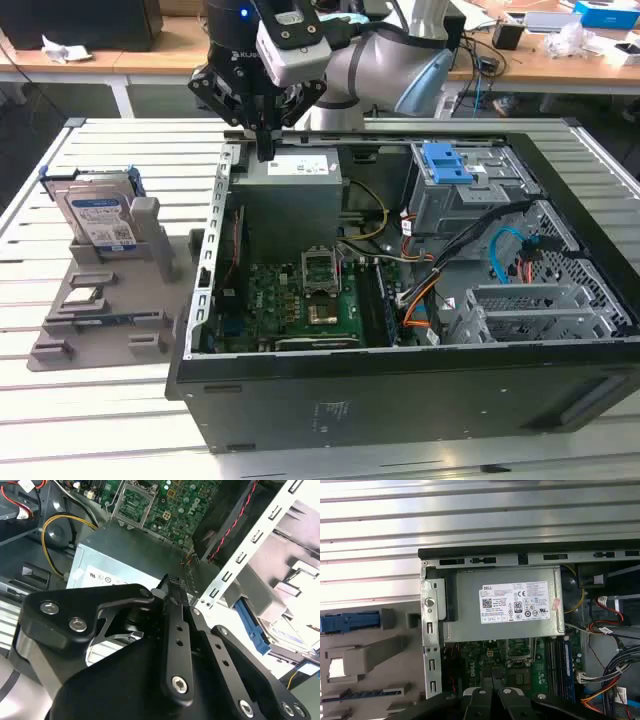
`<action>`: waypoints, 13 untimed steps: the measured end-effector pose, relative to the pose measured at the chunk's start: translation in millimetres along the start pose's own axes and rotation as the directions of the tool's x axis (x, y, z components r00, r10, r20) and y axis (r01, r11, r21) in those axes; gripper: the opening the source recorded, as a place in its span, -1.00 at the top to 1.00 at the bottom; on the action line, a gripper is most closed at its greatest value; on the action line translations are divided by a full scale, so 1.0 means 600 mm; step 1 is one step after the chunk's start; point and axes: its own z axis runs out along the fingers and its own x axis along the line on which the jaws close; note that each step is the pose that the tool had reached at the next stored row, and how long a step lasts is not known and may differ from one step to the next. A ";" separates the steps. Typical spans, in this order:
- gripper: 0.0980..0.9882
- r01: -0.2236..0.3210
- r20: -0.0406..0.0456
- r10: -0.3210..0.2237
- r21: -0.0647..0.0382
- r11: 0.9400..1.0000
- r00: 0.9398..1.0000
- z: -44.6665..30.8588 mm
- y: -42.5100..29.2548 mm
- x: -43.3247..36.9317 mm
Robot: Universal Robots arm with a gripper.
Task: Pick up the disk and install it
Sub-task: 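Reach for the disk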
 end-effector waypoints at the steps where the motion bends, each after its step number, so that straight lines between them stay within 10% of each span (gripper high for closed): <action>1: 0.98 0.000 0.000 0.000 0.000 1.000 1.000 0.000 0.000 0.004; 13: 0.98 0.000 0.000 0.000 0.000 1.000 1.000 -0.001 -0.004 0.053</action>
